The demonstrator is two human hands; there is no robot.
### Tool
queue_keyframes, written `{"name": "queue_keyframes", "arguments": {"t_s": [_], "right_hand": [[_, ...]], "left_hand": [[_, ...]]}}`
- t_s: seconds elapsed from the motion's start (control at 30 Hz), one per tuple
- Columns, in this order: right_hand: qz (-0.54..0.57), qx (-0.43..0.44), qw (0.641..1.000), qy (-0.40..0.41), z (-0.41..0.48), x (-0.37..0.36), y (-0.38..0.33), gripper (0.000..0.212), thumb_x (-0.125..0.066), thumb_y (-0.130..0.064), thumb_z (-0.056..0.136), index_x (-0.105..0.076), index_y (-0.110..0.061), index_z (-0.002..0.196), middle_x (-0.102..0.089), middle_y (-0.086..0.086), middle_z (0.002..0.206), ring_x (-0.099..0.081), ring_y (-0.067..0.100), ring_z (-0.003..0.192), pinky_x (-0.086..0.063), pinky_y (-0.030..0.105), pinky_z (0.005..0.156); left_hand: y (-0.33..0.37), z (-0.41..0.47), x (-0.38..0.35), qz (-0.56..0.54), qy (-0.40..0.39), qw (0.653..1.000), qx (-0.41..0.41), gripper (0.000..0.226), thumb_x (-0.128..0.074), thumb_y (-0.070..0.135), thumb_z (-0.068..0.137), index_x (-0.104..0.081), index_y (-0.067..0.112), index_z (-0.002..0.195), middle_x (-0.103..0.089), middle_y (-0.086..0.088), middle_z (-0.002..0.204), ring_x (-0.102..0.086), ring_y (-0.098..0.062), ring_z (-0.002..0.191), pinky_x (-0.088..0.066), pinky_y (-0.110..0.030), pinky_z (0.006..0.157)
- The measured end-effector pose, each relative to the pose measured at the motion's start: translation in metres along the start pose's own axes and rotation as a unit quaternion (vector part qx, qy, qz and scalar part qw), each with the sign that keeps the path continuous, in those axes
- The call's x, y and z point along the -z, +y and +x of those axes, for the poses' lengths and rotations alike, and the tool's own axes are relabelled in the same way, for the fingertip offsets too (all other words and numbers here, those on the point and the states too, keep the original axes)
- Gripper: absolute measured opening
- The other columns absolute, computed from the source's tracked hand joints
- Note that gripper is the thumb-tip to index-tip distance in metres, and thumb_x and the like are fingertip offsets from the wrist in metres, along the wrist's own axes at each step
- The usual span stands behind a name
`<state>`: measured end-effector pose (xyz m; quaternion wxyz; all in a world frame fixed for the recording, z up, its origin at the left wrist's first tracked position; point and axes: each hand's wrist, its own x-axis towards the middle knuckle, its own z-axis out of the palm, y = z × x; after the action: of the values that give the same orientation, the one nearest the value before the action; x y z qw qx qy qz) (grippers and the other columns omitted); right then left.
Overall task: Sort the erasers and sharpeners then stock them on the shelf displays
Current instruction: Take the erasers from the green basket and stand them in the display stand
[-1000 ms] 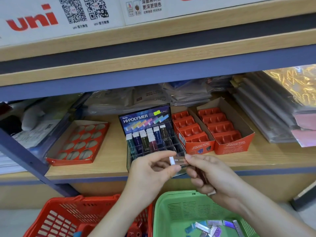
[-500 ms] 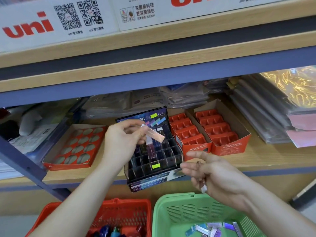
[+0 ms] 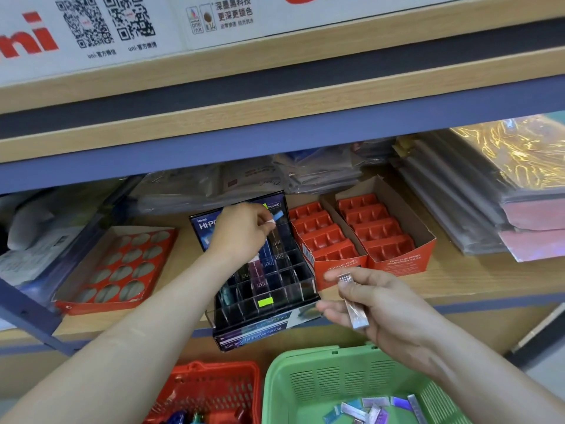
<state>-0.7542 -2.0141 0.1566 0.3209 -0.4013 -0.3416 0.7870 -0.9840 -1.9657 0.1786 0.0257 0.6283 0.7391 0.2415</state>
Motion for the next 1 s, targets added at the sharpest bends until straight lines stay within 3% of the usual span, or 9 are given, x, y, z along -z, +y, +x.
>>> {"name": "queue_keyframes", "arguments": {"t_s": [0.17,0.3,0.47,0.53,0.6,0.7,0.77,0.83,1.0], "right_hand": [[-0.032,0.038,0.998,0.035,-0.001,0.003,-0.002,0.015,-0.061,-0.001,0.090,-0.073,-0.006,0.098,-0.070,0.027,0.099,-0.072,0.027,0.085,-0.057,0.039,0.082],[-0.037,0.072,0.994,0.074,-0.001,0.004,-0.004,0.014,-0.072,-0.006,0.078,-0.076,-0.009,0.091,-0.072,0.004,0.074,-0.062,0.011,0.063,-0.041,0.021,0.057],[0.042,0.075,0.994,0.068,0.000,0.006,-0.005,0.012,-0.064,0.009,0.082,-0.068,0.005,0.093,-0.070,0.016,0.076,-0.067,0.018,0.063,-0.056,0.019,0.056],[0.054,0.071,0.994,0.064,0.000,0.007,-0.005,0.014,-0.062,0.012,0.083,-0.065,0.006,0.096,-0.072,0.020,0.081,-0.072,0.024,0.069,-0.059,0.022,0.059],[0.060,0.072,0.994,0.061,0.001,0.006,-0.005,0.013,-0.062,0.012,0.083,-0.065,0.005,0.095,-0.072,0.021,0.083,-0.073,0.026,0.072,-0.060,0.023,0.061],[0.074,0.069,0.994,0.051,0.002,0.005,-0.004,0.013,-0.060,0.012,0.084,-0.067,0.001,0.086,-0.070,0.018,0.076,-0.071,0.021,0.064,-0.058,0.021,0.057],[0.080,0.057,0.995,0.035,0.001,0.003,-0.003,0.013,-0.059,0.012,0.084,-0.068,0.002,0.085,-0.069,0.018,0.072,-0.068,0.018,0.058,-0.056,0.020,0.052],[0.077,0.033,0.996,0.015,0.000,0.000,-0.002,0.010,-0.059,0.009,0.085,-0.067,0.005,0.090,-0.069,0.021,0.073,-0.067,0.019,0.056,-0.055,0.020,0.049],[0.018,0.001,1.000,-0.013,-0.002,-0.008,0.004,0.028,-0.051,-0.027,0.099,-0.066,-0.004,0.103,-0.072,0.021,0.091,-0.070,0.026,0.070,-0.057,0.030,0.054]], "left_hand": [[-0.002,0.000,0.001,0.003,-0.025,1.000,0.009,0.004,-0.068,0.024,0.088,-0.072,0.021,0.089,-0.070,0.006,0.084,-0.065,-0.013,0.079,-0.054,-0.032,0.075],[0.002,-0.003,-0.010,0.067,-0.014,0.997,-0.020,0.007,-0.067,0.025,0.088,-0.070,0.019,0.090,-0.070,0.001,0.088,-0.065,-0.021,0.083,-0.049,-0.028,0.071],[0.006,-0.002,-0.021,0.156,-0.004,0.987,-0.045,0.013,-0.065,0.022,0.086,-0.067,0.015,0.097,-0.064,-0.006,0.101,-0.062,-0.028,0.090,-0.044,-0.030,0.069],[0.013,-0.009,-0.014,0.095,0.010,0.995,-0.016,0.014,-0.064,0.026,0.087,-0.068,0.020,0.100,-0.068,0.000,0.097,-0.063,-0.021,0.089,-0.047,-0.027,0.071],[0.026,-0.026,-0.001,-0.074,0.001,0.997,0.017,0.007,-0.063,0.027,0.090,-0.069,0.026,0.093,-0.071,0.010,0.089,-0.065,-0.011,0.084,-0.050,-0.024,0.073],[0.044,-0.065,0.021,-0.396,-0.135,0.908,0.032,0.015,-0.064,0.013,0.090,-0.072,0.022,0.099,-0.074,0.004,0.095,-0.068,-0.013,0.088,-0.055,-0.024,0.075],[0.044,-0.085,0.026,-0.424,-0.174,0.889,-0.001,0.023,-0.070,0.005,0.083,-0.073,0.021,0.100,-0.074,0.001,0.098,-0.068,-0.012,0.090,-0.053,-0.021,0.076],[0.041,-0.095,0.023,-0.384,-0.133,0.914,0.005,0.025,-0.075,0.001,0.077,-0.075,0.023,0.090,-0.074,0.001,0.090,-0.068,-0.009,0.081,-0.052,-0.018,0.072],[0.035,-0.094,0.024,-0.369,-0.048,0.927,0.056,0.015,-0.073,0.007,0.080,-0.075,0.021,0.076,-0.071,-0.006,0.067,-0.064,-0.013,0.060,-0.054,-0.023,0.061]]}}
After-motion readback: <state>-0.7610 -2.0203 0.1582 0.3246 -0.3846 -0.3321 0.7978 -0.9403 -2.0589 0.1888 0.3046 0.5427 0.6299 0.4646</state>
